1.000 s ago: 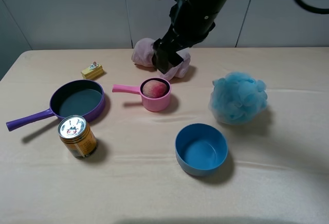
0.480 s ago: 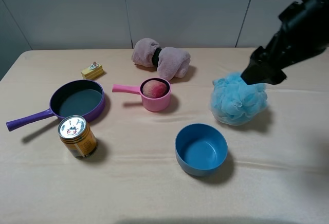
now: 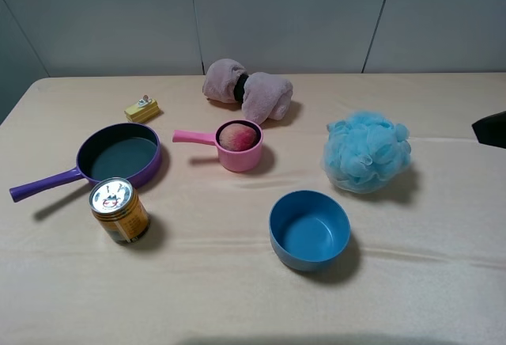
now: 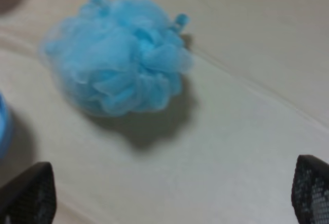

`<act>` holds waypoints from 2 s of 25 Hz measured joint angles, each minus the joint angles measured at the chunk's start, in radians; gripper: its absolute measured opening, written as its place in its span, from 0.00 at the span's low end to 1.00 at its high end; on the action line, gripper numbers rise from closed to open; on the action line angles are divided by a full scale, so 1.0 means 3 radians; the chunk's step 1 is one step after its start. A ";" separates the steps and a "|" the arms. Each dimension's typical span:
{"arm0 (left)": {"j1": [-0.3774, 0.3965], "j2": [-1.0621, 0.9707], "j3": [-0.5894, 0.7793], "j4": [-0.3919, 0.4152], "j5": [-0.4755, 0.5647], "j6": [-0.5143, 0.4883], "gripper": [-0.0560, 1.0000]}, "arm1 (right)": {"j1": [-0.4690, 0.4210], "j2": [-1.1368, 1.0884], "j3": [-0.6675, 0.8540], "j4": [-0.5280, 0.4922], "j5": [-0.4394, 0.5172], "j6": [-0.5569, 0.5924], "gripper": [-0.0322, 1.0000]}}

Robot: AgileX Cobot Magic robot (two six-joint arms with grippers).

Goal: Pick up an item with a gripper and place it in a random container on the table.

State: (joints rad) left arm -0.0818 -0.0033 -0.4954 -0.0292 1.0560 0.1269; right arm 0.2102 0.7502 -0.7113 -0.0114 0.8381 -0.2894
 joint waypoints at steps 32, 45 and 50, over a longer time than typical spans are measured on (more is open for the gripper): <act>0.0000 0.0000 0.0000 0.0000 0.0000 0.0000 0.99 | -0.0593 -0.2502 0.0399 0.0105 0.1002 0.0241 0.70; 0.0000 0.0000 0.0000 0.0000 0.0000 0.0000 0.99 | -0.0623 -0.2525 0.0701 0.0360 0.0673 0.0250 0.70; 0.0000 0.0000 0.0000 0.0000 0.0000 0.0000 0.99 | -0.0626 -0.2525 0.0701 0.0363 0.0667 0.0250 0.70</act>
State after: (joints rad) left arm -0.0818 -0.0033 -0.4954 -0.0292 1.0560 0.1269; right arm 0.0225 -0.0073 -0.5011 0.0975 1.0381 -0.2144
